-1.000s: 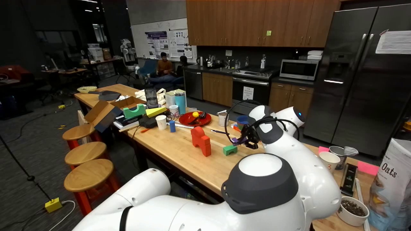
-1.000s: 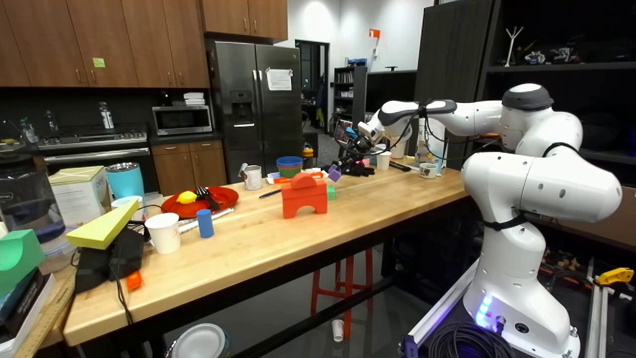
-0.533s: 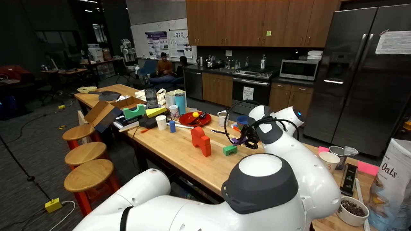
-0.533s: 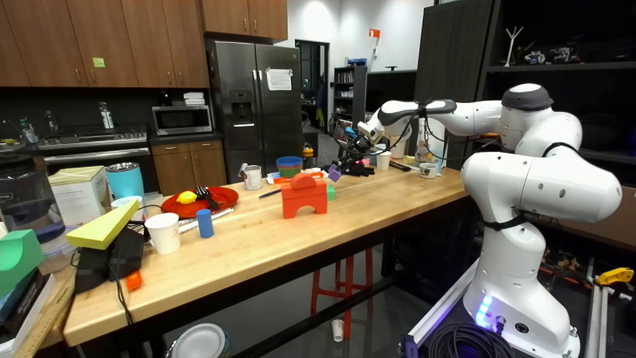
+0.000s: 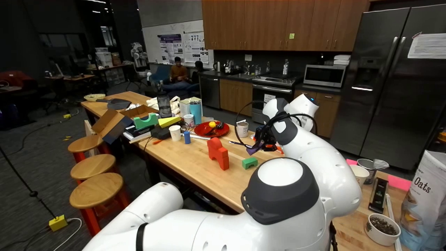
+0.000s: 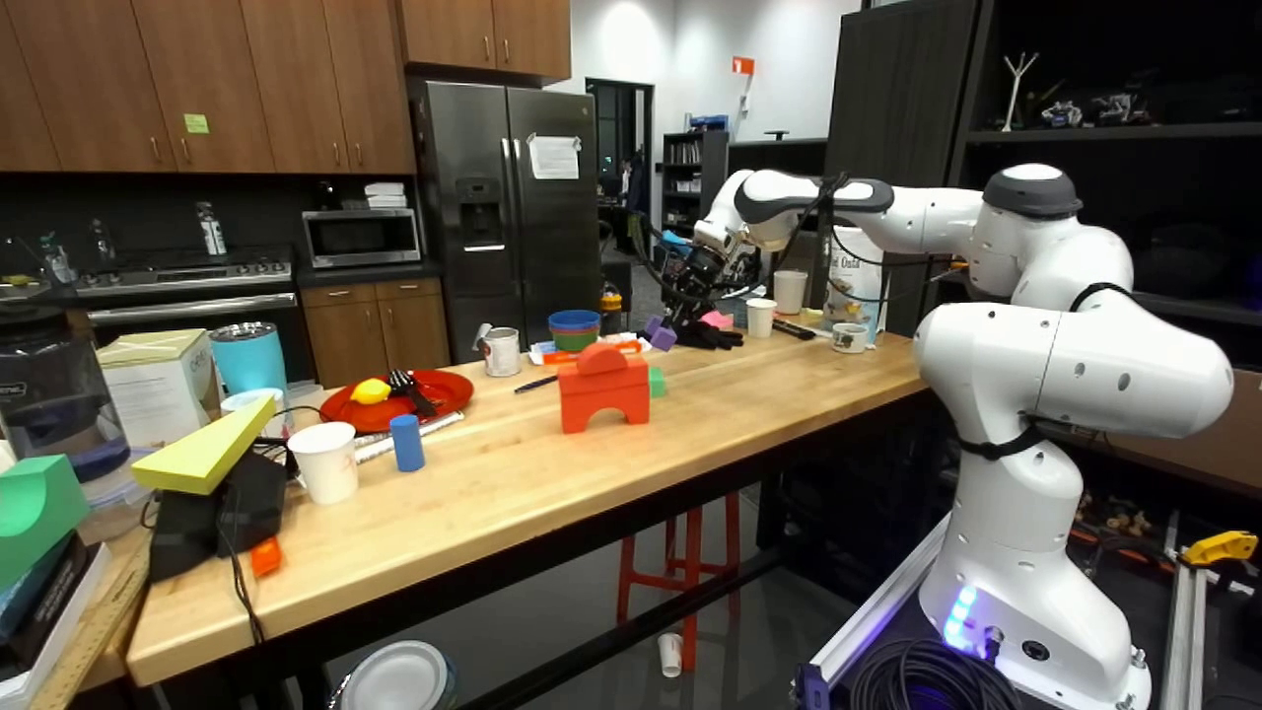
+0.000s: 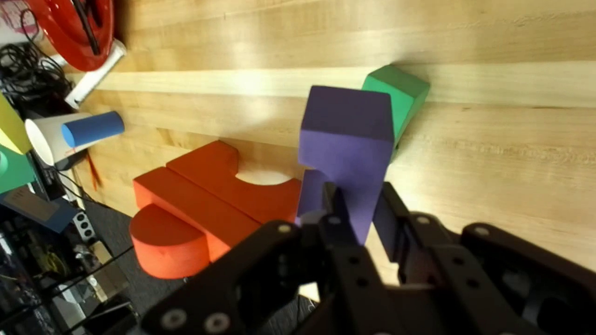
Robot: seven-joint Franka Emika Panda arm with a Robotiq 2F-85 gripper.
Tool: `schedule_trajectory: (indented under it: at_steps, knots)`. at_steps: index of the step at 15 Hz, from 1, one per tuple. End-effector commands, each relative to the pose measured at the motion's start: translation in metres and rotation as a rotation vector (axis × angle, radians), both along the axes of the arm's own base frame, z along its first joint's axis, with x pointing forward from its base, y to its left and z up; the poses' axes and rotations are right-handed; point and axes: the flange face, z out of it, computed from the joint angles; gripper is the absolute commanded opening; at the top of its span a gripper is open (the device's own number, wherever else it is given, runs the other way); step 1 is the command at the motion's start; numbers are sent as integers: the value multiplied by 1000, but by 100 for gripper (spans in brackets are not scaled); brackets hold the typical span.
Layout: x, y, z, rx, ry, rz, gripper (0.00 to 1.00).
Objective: Put the purple block on top of the green block.
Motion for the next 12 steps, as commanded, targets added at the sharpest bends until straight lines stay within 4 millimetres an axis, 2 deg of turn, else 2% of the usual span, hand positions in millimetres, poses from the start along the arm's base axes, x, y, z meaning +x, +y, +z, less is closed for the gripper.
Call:
schedule_trajectory:
  at_steps: [1,5,12]
  knots:
    - [6,15,5,21,45,94,5]
    - [8,27,0,34,125,139,5]
    - [10,17,1,60,239,65,5]
